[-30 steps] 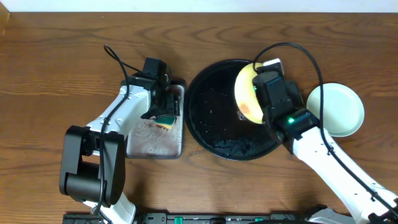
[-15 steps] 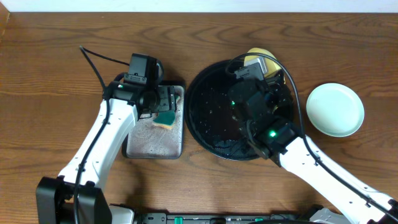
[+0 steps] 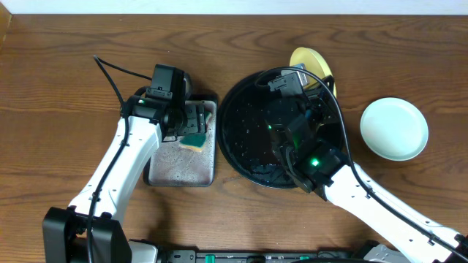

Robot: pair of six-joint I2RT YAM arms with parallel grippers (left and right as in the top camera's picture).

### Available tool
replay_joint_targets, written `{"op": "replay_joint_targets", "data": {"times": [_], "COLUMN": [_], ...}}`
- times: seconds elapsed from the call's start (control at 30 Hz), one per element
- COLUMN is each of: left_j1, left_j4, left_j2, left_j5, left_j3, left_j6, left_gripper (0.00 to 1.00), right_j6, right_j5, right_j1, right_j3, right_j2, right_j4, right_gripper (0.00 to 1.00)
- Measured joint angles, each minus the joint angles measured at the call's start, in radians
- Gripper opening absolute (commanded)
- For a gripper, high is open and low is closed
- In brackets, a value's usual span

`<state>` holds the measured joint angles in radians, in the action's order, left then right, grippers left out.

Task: Clean dirty plates on tray and stack at the side
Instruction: 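Lift the yellow plate with the right gripper onto the green plates at right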

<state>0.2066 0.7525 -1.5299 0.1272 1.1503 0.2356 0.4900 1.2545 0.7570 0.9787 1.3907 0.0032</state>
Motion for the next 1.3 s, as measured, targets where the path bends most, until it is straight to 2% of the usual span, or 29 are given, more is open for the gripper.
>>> {"op": "replay_joint_targets", "data": {"times": [0.33, 0.43, 0.57, 0.67, 0.77, 0.97, 1.23, 1.3], "left_j1": [0.0, 0.0, 0.0, 0.0, 0.0, 0.0, 0.0, 0.0], "left_j4": [0.002, 0.003, 0.004, 0.003, 0.004, 0.003, 0.003, 0.003], "left_j2": [0.0, 0.0, 0.0, 0.0, 0.0, 0.0, 0.0, 0.0], "left_j5": [0.0, 0.0, 0.0, 0.0, 0.0, 0.0, 0.0, 0.0], "left_j3": [0.0, 0.0, 0.0, 0.0, 0.0, 0.0, 0.0, 0.0], "left_j6": [0.0, 0.0, 0.0, 0.0, 0.0, 0.0, 0.0, 0.0], "left_gripper": [0.82, 0.82, 0.82, 0.82, 0.82, 0.82, 0.82, 0.82], "right_j6": [-0.005, -0.069, -0.253, -0.447, -0.612, -0.838, -1.04, -1.06], "right_j5": [0.007, 0.0, -0.113, -0.29, -0.492, -0.861, -1.028, -1.06], "right_j1": [-0.001, -0.016, -0.096, -0.212, -0.364, -0.702, -1.083, -1.147], "right_j3": [0.0, 0.0, 0.002, 0.0, -0.001, -0.001, -0.022, -0.037], "right_j2": [0.0, 0.0, 0.0, 0.0, 0.001, 0.001, 0.001, 0.001], "right_j4": [0.005, -0.039, -0.229, -0.36, -0.404, -0.467, -0.576, -0.572], "right_gripper": [0.01, 0.01, 0.01, 0.01, 0.01, 0.01, 0.01, 0.07]}}
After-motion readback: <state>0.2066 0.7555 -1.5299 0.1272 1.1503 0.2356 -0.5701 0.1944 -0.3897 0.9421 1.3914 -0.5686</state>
